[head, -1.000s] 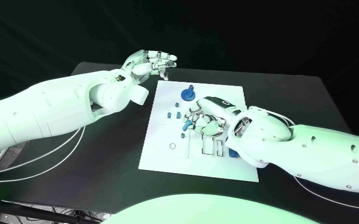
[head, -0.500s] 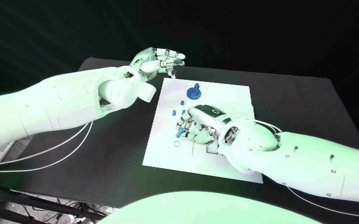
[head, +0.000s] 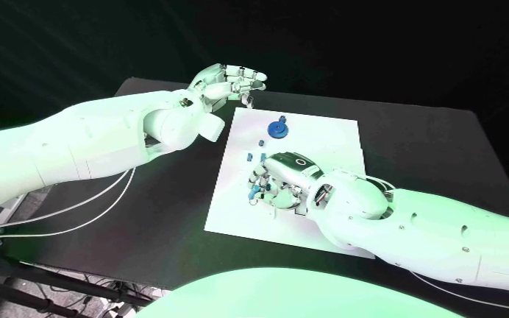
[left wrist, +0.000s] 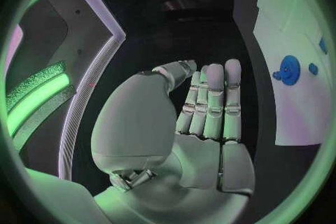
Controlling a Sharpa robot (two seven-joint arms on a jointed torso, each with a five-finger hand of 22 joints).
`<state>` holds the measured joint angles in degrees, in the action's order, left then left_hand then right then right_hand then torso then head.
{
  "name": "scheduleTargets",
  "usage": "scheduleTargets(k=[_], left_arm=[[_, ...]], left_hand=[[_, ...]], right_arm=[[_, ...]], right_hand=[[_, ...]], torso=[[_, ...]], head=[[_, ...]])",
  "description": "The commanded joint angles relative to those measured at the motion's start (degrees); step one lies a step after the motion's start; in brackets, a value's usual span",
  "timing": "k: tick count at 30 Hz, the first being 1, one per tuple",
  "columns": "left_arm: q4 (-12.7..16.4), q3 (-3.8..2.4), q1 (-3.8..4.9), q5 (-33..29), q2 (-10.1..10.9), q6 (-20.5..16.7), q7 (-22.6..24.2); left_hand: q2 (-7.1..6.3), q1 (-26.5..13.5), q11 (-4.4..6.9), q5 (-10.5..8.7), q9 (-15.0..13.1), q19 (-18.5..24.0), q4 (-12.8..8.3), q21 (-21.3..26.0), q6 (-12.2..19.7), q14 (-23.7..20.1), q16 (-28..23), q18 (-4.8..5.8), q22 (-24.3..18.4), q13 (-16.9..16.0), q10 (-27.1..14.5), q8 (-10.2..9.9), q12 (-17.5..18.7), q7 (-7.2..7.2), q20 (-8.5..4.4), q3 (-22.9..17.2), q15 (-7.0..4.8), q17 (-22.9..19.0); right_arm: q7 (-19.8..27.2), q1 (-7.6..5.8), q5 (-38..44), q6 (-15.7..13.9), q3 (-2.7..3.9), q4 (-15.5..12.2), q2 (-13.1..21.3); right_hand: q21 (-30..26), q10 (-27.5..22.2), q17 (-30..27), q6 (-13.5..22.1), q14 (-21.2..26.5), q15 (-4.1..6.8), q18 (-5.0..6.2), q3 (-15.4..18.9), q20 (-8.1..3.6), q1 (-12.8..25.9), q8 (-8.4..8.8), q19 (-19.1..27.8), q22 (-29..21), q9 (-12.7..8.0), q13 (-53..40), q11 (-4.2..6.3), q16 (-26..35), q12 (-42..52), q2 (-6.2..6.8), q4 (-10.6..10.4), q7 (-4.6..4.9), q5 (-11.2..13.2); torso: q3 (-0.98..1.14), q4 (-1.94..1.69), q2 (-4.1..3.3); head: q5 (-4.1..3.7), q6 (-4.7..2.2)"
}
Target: Assemble the parts on the task board
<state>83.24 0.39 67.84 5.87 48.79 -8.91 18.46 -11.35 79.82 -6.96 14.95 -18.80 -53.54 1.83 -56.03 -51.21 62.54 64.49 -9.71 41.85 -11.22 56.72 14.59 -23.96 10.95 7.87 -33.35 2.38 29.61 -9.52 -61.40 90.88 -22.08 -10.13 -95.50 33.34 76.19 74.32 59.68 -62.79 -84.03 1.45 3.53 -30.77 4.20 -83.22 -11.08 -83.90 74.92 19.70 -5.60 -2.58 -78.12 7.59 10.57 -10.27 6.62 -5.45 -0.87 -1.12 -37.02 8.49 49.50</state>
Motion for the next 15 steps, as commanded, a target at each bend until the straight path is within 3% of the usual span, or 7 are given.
scheduleTargets(k=[1, 15], left_arm=[[0.1, -0.04, 0.04, -0.2, -0.1, 0.8, 0.3], [0.0, -0.04, 0.04, -0.2, -0.1, 0.9, 0.1]], left_hand=[[0.34, 0.0, -0.04, 0.13, -0.1, -0.1, 0.1, 0.4, 0.2, -0.2, -0.4, -0.9, -0.1, -0.1, -0.5, -0.1, -0.3, 0.17, 0.09, 0.2, 0.15, -0.1], [0.34, 0.0, -0.04, 0.13, -0.1, -0.1, 0.1, 0.4, 0.2, -0.2, -0.4, -0.9, -0.1, -0.1, -0.5, -0.1, -0.3, 0.17, 0.09, 0.2, 0.15, -0.1]], right_arm=[[0.1, 0.16, 1.9, 1.9, -0.02, 0.0, -0.1], [-0.7, 0.49, 2.4, 4.1, -0.12, 0.4, -0.4]], right_hand=[[0.1, 0.2, 0.0, -0.2, -0.7, 0.41, -0.97, -0.3, -0.35, 0.5, -0.25, -3.0, 11.6, 2.0, -0.1, -0.05, 0.1, -0.3, -0.06, 0.2, 0.02, 0.0], [0.0, 0.2, 0.0, -0.2, -0.7, 0.4, -0.97, -0.5, -0.34, 0.9, -0.3, -3.0, 11.6, 2.1, -0.1, -0.05, 0.1, -0.3, -0.05, 0.4, 0.0, 0.3]], torso=[[-0.04, 0.09, 0.03], [0.04, 0.13, 0.03]], head=[[0.19, 0.19], [0.34, 0.4]])
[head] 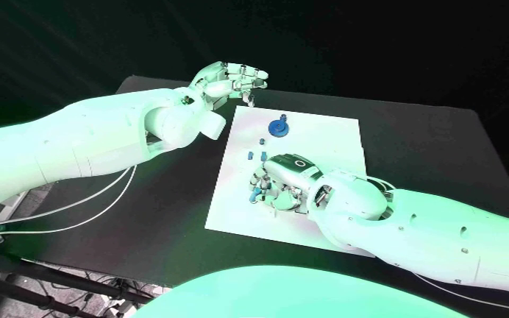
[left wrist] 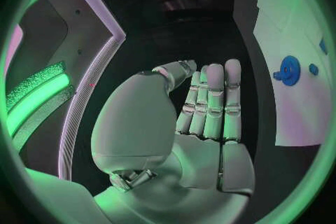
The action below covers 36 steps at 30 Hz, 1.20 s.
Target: Assemble the parts on the task board
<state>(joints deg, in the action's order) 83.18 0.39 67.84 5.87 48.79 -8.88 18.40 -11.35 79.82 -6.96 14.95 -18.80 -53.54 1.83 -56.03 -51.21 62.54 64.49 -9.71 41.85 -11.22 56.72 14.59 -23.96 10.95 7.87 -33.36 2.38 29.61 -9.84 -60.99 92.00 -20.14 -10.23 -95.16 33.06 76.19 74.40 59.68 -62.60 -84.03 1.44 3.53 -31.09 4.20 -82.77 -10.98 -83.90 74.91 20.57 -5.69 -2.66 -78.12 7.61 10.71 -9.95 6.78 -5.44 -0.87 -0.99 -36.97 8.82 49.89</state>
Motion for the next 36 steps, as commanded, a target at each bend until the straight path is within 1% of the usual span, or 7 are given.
scheduleTargets(k=[1, 18, 20, 27, 32, 33, 36], left_arm=[[0.1, -0.04, 0.03, -0.2, -0.1, 0.9, 0.2], [0.1, -0.04, 0.04, -0.2, 0.1, 0.9, 0.0], [0.1, -0.04, 0.04, -0.2, 0.1, 0.9, 0.0], [0.2, -0.04, 0.04, -0.2, 0.2, 0.9, 0.0], [0.3, -0.04, 0.04, -0.2, 0.3, 0.9, -0.1], [0.3, -0.04, 0.04, -0.2, 0.3, 0.9, -0.1], [0.3, -0.04, 0.05, -0.2, 0.3, 0.9, -0.2]], left_hand=[[0.34, 0.0, -0.04, 0.13, -0.1, -0.1, 0.1, 0.4, 0.2, -0.2, -0.3, -0.91, -0.1, -0.1, -0.5, -0.1, -0.3, 0.17, 0.09, 0.2, 0.15, -0.1], [0.34, 0.0, -0.04, 0.13, -0.1, -0.1, 0.1, 0.4, 0.2, -0.2, -0.3, -0.91, -0.1, -0.1, -0.5, -0.1, -0.3, 0.17, 0.09, 0.2, 0.15, -0.1], [0.34, 0.0, -0.04, 0.13, -0.1, -0.1, 0.1, 0.4, 0.2, -0.2, -0.3, -0.91, -0.1, -0.1, -0.5, -0.1, -0.3, 0.17, 0.09, 0.2, 0.15, -0.1], [0.34, 0.0, -0.04, 0.13, -0.1, -0.1, 0.1, 0.4, 0.2, -0.2, -0.3, -0.91, -0.1, -0.1, -0.5, -0.1, -0.3, 0.17, 0.09, 0.2, 0.15, -0.1], [0.34, 0.0, -0.04, 0.13, -0.1, -0.1, 0.1, 0.4, 0.2, -0.2, -0.3, -0.91, -0.1, -0.1, -0.5, -0.1, -0.3, 0.17, 0.09, 0.2, 0.15, -0.1], [0.34, 0.0, -0.04, 0.13, -0.1, -0.1, 0.1, 0.4, 0.2, -0.2, -0.3, -0.91, -0.1, -0.1, -0.5, -0.1, -0.3, 0.17, 0.09, 0.2, 0.15, -0.1], [0.34, 0.0, -0.04, 0.13, -0.1, -0.1, 0.1, 0.4, 0.2, -0.2, -0.3, -0.91, -0.1, -0.1, -0.5, -0.1, -0.3, 0.17, 0.09, 0.2, 0.15, -0.1]], right_arm=[[-0.5, 0.09, 1.3, 2.3, -0.03, 0.1, -0.1], [-2.4, 0.21, 3.4, 2.6, -0.14, 0.7, -0.6], [-2.5, 0.22, 3.7, 2.6, -0.17, 0.7, -0.7], [-3.1, 0.34, 4.3, 3.7, -0.4, 0.7, -1.3], [-3.2, 0.41, 4.4, 4.1, -0.56, 0.7, -1.6], [-3.2, 0.42, 4.4, 4.1, -0.58, 0.7, -1.6], [-3.3, 0.44, 4.4, 3.9, -0.63, 0.7, -1.6]], right_hand=[[0.0, 0.2, 0.0, -0.4, -0.7, 0.4, -0.97, -0.2, -0.34, 0.4, -0.4, -3.0, 11.6, 1.2, -0.1, 0.03, 0.1, -0.4, -0.2, 0.1, -0.16, 0.3], [0.0, 0.2, -0.1, -0.3, -0.7, 0.4, -0.96, -0.3, -0.33, 0.8, -0.43, -3.0, 11.6, 1.3, -0.1, 0.04, 0.2, -0.4, -0.2, 0.2, -0.17, 0.5], [-0.1, 0.1, -0.2, -0.2, -0.6, 0.4, -0.96, -0.4, -0.32, 0.9, -0.39, -3.0, 11.6, 1.3, -0.1, 0.01, 0.2, -0.5, 0.0, 0.5, -0.12, 0.6], [-0.4, -0.4, -0.6, 0.8, -0.6, 0.16, -0.92, -0.7, -0.17, 2.5, 0.02, -2.9, 11.5, 1.3, -0.2, -0.31, 0.4, -1.0, 1.22, 1.0, 0.28, 0.9], [-0.2, -0.7, -0.5, 1.2, -0.6, -0.03, -0.95, -0.7, -0.02, 3.7, 0.3, -2.9, 11.6, 1.3, -0.3, -0.51, 0.3, -1.2, 2.21, 1.2, 0.51, 0.1], [-0.2, -0.7, -0.4, 1.6, -0.6, -0.09, -0.95, -0.6, 0.04, 4.2, 0.54, -2.9, 11.5, 1.2, -0.4, -0.6, 0.2, -1.3, 2.67, 1.2, 0.64, -0.3], [-0.1, -0.6, -0.2, 3.0, -0.7, -0.21, -0.98, -0.4, 0.15, 5.0, 1.38, -3.0, 11.6, 1.0, -0.6, -0.72, 0.1, -1.3, 3.39, 1.3, 0.84, -0.8]], torso=[[0.05, 0.0, -0.03], [0.02, 0.01, -0.05], [0.02, 0.03, -0.05], [-0.02, -0.01, -0.03], [-0.02, 0.0, -0.03], [-0.01, 0.01, -0.01], [-0.02, 0.01, 0.04]], head=[[0.01, 0.04], [0.04, 0.03], [0.04, 0.01], [-0.1, -0.02], [-0.12, 0.02], [-0.16, 0.05], [-0.23, 0.04]])
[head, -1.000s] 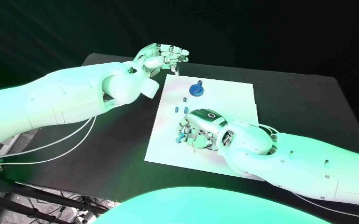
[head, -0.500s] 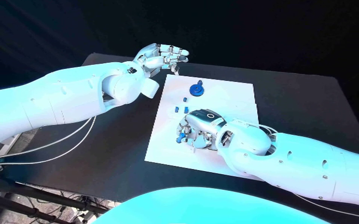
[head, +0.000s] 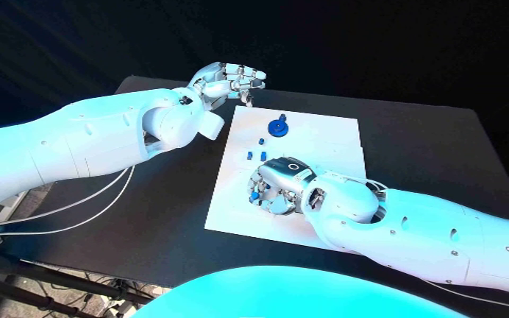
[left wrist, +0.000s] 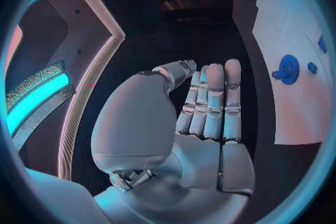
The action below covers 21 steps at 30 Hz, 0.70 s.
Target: Assemble the parts on the task board
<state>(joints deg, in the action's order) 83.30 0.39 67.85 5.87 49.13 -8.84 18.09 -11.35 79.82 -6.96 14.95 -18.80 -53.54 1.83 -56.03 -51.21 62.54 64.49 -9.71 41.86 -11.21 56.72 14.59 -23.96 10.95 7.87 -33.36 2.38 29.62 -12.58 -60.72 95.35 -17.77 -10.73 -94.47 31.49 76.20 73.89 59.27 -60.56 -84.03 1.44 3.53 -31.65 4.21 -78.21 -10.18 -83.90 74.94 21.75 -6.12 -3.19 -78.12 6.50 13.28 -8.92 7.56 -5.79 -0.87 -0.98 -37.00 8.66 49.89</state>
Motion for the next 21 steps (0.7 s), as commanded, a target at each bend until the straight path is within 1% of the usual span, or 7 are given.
scheduleTargets(k=[1, 10, 12, 15, 18, 19, 21], left_arm=[[0.2, -0.04, 0.04, -0.2, 0.0, 0.9, 0.1], [0.2, -0.04, 0.04, -0.2, 0.0, 0.9, 0.0], [0.2, -0.04, 0.04, -0.2, 0.0, 0.9, 0.0], [0.1, -0.04, 0.03, -0.2, 0.0, 1.0, -0.1], [0.0, -0.04, 0.03, -0.2, 0.0, 1.1, -0.1], [0.0, -0.04, 0.03, -0.2, 0.0, 1.1, -0.2], [-0.1, -0.04, 0.03, -0.2, 0.0, 1.2, -0.2]], left_hand=[[0.34, 0.0, -0.04, 0.13, -0.1, -0.1, 0.1, 0.4, 0.2, -0.2, -0.3, -0.91, -0.1, -0.1, -0.5, -0.1, -0.3, 0.17, 0.09, 0.2, 0.15, -0.1], [0.37, -0.1, -0.04, 0.16, -0.1, -0.1, 0.2, 0.6, 0.3, -0.2, -0.3, -0.91, -0.3, -0.1, -0.6, -0.2, -0.5, 0.16, 0.1, 0.2, 0.15, -0.2], [0.37, -0.1, -0.04, 0.16, -0.1, -0.1, 0.2, 0.6, 0.3, -0.2, -0.3, -0.91, -0.3, -0.1, -0.6, -0.2, -0.5, 0.16, 0.1, 0.2, 0.15, -0.2], [0.37, -0.1, -0.04, 0.16, -0.1, -0.1, 0.2, 0.6, 0.3, -0.2, -0.3, -0.91, -0.3, -0.1, -0.6, -0.2, -0.5, 0.16, 0.1, 0.2, 0.15, -0.2], [0.37, -0.1, -0.04, 0.16, -0.1, -0.1, 0.2, 0.6, 0.3, -0.2, -0.3, -0.91, -0.3, -0.1, -0.6, -0.2, -0.5, 0.16, 0.1, 0.2, 0.15, -0.2], [0.37, -0.1, -0.04, 0.16, -0.1, -0.1, 0.2, 0.6, 0.3, -0.2, -0.3, -0.91, -0.3, -0.1, -0.6, -0.2, -0.5, 0.16, 0.1, 0.2, 0.15, -0.2], [0.37, -0.1, -0.05, 0.15, -0.1, -0.2, 0.3, 0.7, 0.3, -0.2, -0.3, -0.91, -0.3, 0.0, -0.7, -0.2, -0.6, 0.18, 0.1, 0.3, 0.16, -0.2]], right_arm=[[-0.7, 0.16, 1.1, 1.5, -0.13, 0.0, 0.0], [-1.2, 0.18, 1.0, -1.4, -0.17, -0.3, 0.6], [-1.0, 0.18, 1.0, -2.8, -0.17, -0.8, 1.0], [-0.6, 0.18, 0.7, -4.8, -0.15, -1.7, 1.9], [0.2, -0.02, -0.4, -7.7, -0.01, -3.2, 3.4], [0.6, -0.17, -1.0, -8.6, 0.09, -3.7, 4.0], [1.3, -0.58, -2.6, -10.1, 0.29, -4.7, 5.2]], right_hand=[[0.0, -0.1, 0.2, 1.4, -0.7, -0.22, -1.0, 0.2, 0.17, 0.6, 0.87, -3.0, 11.6, -0.3, -0.2, -0.2, 0.1, -0.2, 1.01, 0.3, 0.04, -0.5], [-0.1, -0.2, 0.3, 6.6, -0.7, 0.23, -0.95, 0.5, -0.06, 1.7, 3.77, -3.0, 11.6, -1.3, -0.9, 0.4, -0.1, -0.4, 2.27, 0.9, -0.13, -0.7], [-0.2, -0.4, 0.4, 8.1, -0.7, 0.29, -0.94, 1.1, -0.15, 2.2, 4.57, -3.0, 11.6, -1.6, -1.1, 0.45, -0.1, -0.4, 2.72, 0.9, -0.27, -0.7], [-0.2, -0.5, 0.5, 9.3, -0.7, 0.35, -0.95, 2.1, -0.21, 2.5, 5.18, -3.0, 11.6, -1.8, -1.3, 0.52, -0.2, -0.5, 2.92, 0.9, -0.46, -0.8], [0.1, -0.6, 0.8, 11.0, -0.8, 0.49, -0.99, 4.4, -0.34, 2.7, 6.0, -3.1, 11.6, -2.2, -1.8, 0.69, -0.3, -0.5, 2.76, 0.7, -0.83, -1.0], [0.2, -0.6, 0.8, 11.3, -0.8, 0.51, -1.02, 5.4, -0.38, 2.5, 6.1, -3.1, 11.7, -2.3, -1.9, 0.71, -0.4, -0.5, 2.63, 0.6, -0.86, -1.1], [0.2, -0.7, 0.8, 11.6, -0.8, 0.55, -1.03, 6.4, -0.4, 2.3, 6.19, -3.1, 11.7, -2.4, -2.1, 0.76, -0.4, -0.5, 2.37, 0.5, -0.94, -1.2]], torso=[[-0.03, -0.01, 0.08], [0.04, 0.02, 0.06], [0.05, 0.01, 0.06], [0.06, 0.01, 0.1], [0.04, 0.03, 0.16], [0.03, 0.08, 0.16], [0.05, 0.12, 0.2]], head=[[-0.06, 0.01], [-0.17, -0.14], [-0.28, -0.22], [-0.43, -0.3], [-0.58, -0.36], [-0.83, -0.58], [-1.08, -0.68]])
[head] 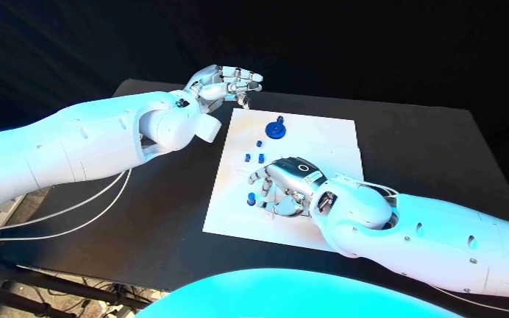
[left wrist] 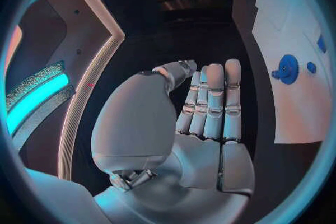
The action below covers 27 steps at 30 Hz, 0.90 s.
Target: Assemble the parts on the task board
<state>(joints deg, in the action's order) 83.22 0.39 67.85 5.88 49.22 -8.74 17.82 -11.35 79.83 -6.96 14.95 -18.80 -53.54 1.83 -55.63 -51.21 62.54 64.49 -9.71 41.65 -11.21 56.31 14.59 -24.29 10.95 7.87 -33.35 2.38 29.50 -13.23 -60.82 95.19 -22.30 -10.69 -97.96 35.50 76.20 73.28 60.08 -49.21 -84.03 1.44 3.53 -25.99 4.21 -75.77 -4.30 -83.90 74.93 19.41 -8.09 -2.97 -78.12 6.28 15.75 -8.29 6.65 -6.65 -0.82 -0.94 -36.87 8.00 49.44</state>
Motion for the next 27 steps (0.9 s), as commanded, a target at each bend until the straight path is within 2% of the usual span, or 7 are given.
scheduleTargets(k=[1, 8, 12, 14, 15, 18, 27], left_arm=[[0.0, -0.03, 0.03, -0.2, -0.1, 1.1, 0.0], [-0.1, 0.06, 0.02, -0.2, -0.1, 1.2, 0.0], [0.0, 0.14, 0.02, -0.2, 0.1, 1.1, 0.0], [-0.1, 0.2, 0.01, -0.2, 0.1, 1.1, 0.0], [-0.1, 0.22, 0.01, -0.2, 0.1, 1.1, 0.0], [0.0, 0.27, 0.01, -0.2, 0.1, 1.1, 0.0], [0.3, 0.33, 0.01, -0.3, 0.1, 1.0, 0.1]], left_hand=[[0.37, -0.1, -0.05, 0.15, -0.1, -0.2, 0.2, 0.3, 0.3, -0.2, -0.3, -0.91, -0.1, 0.0, -0.3, -0.2, -0.2, 0.18, 0.1, 0.3, 0.17, -0.1], [0.34, -0.2, -0.07, 0.14, -0.1, -0.2, 0.3, 0.3, 0.3, -0.3, -0.3, -0.9, -0.1, 0.0, -0.3, -0.2, -0.2, 0.19, 0.11, 0.3, 0.18, -0.1], [0.34, -0.2, -0.07, 0.14, -0.1, -0.2, 0.3, 0.3, 0.3, -0.3, -0.3, -0.9, -0.1, 0.0, -0.3, -0.2, -0.2, 0.19, 0.11, 0.3, 0.18, -0.1], [0.34, -0.2, -0.07, 0.14, -0.1, -0.2, 0.3, 0.3, 0.3, -0.3, -0.3, -0.9, -0.1, 0.0, -0.3, -0.2, -0.2, 0.19, 0.11, 0.3, 0.18, -0.1], [0.34, -0.2, -0.07, 0.14, -0.1, -0.2, 0.3, 0.3, 0.3, -0.3, -0.3, -0.9, -0.1, 0.0, -0.3, -0.2, -0.2, 0.19, 0.11, 0.3, 0.18, -0.1], [0.34, -0.2, -0.07, 0.14, -0.1, -0.2, 0.3, 0.3, 0.3, -0.3, -0.3, -0.9, -0.1, 0.0, -0.3, -0.2, -0.2, 0.19, 0.11, 0.3, 0.18, -0.1], [0.34, -0.2, -0.07, 0.14, -0.1, -0.2, 0.3, 0.3, 0.3, -0.3, -0.3, -0.9, -0.1, 0.0, -0.3, -0.2, -0.2, 0.19, 0.11, 0.3, 0.18, -0.1]], right_arm=[[2.5, -0.78, -3.7, -6.3, 0.37, -1.7, 2.1], [5.9, -3.8, -19.2, -6.4, 0.95, -4.6, 9.4], [6.0, -5.55, -26.8, -3.6, 1.05, -6.3, 14.7], [5.0, -6.19, -29.4, -2.2, 1.07, -7.2, 17.3], [4.3, -6.43, -30.3, -1.4, 1.07, -7.7, 18.4], [1.1, -6.89, -31.7, 1.4, 1.06, -8.7, 21.3], [-7.8, -6.83, -29.8, 4.7, 0.57, -10.0, 26.8]], right_hand=[[0.3, -0.1, 0.1, 0.4, -0.8, 0.56, -1.05, 1.2, -0.42, -0.3, 0.32, -3.2, 11.7, -0.1, -0.2, 0.56, -0.4, -0.2, -0.26, -0.2, -0.06, -0.3], [0.8, 1.9, 0.7, -6.4, -0.9, -0.38, -1.21, 1.7, 0.07, -2.3, -3.77, -3.3, 11.9, 1.2, -2.0, -0.67, -0.8, 1.7, -1.34, 0.0, 1.88, -1.4], [2.7, 4.1, 3.0, -6.7, -1.3, 0.38, -1.45, 4.0, -0.21, -1.1, -6.16, -3.7, 12.3, 2.0, -8.4, 0.47, -2.1, 9.3, -0.95, -0.6, 0.95, -1.3], [4.1, -2.9, 3.2, -5.6, -1.5, 1.37, -1.71, 6.6, -0.93, -1.8, -9.69, -4.0, 12.6, 3.6, -24.2, 1.64, -2.4, 24.7, -2.18, -1.2, -0.62, -2.1], [5.1, -1.3, 4.0, -5.6, -1.6, 0.98, -1.91, 7.6, -0.87, -0.1, -10.47, -4.2, 12.9, 3.9, -30.4, 1.12, -2.7, 31.5, -2.35, -2.6, 0.09, -1.5], [8.1, 3.0, 7.6, -6.5, -2.3, 1.67, -2.41, 10.2, -1.32, 1.9, -16.74, -4.8, 13.6, 8.6, -54.3, 2.07, -4.4, 55.5, -3.29, -5.6, -1.18, -1.9], [13.3, 10.3, 17.7, -1.6, -3.8, 1.24, -3.43, 20.0, -1.02, 4.9, -19.72, -6.0, 14.9, 13.6, -73.1, 1.59, -8.4, 74.2, -5.52, -8.4, -0.74, -3.7]], torso=[[0.0, 0.09, 0.05], [-0.04, 0.25, 0.15], [-0.04, 0.48, 0.28], [-0.03, 0.66, 0.38], [-0.01, 0.72, 0.41], [0.01, 0.91, 0.47], [0.03, 1.1, 0.55]], head=[[-0.65, -0.29], [-2.95, -0.68], [-4.08, -0.84], [-4.55, -0.82], [-5.13, -0.8], [-6.07, -0.81], [-8.21, -0.58]])
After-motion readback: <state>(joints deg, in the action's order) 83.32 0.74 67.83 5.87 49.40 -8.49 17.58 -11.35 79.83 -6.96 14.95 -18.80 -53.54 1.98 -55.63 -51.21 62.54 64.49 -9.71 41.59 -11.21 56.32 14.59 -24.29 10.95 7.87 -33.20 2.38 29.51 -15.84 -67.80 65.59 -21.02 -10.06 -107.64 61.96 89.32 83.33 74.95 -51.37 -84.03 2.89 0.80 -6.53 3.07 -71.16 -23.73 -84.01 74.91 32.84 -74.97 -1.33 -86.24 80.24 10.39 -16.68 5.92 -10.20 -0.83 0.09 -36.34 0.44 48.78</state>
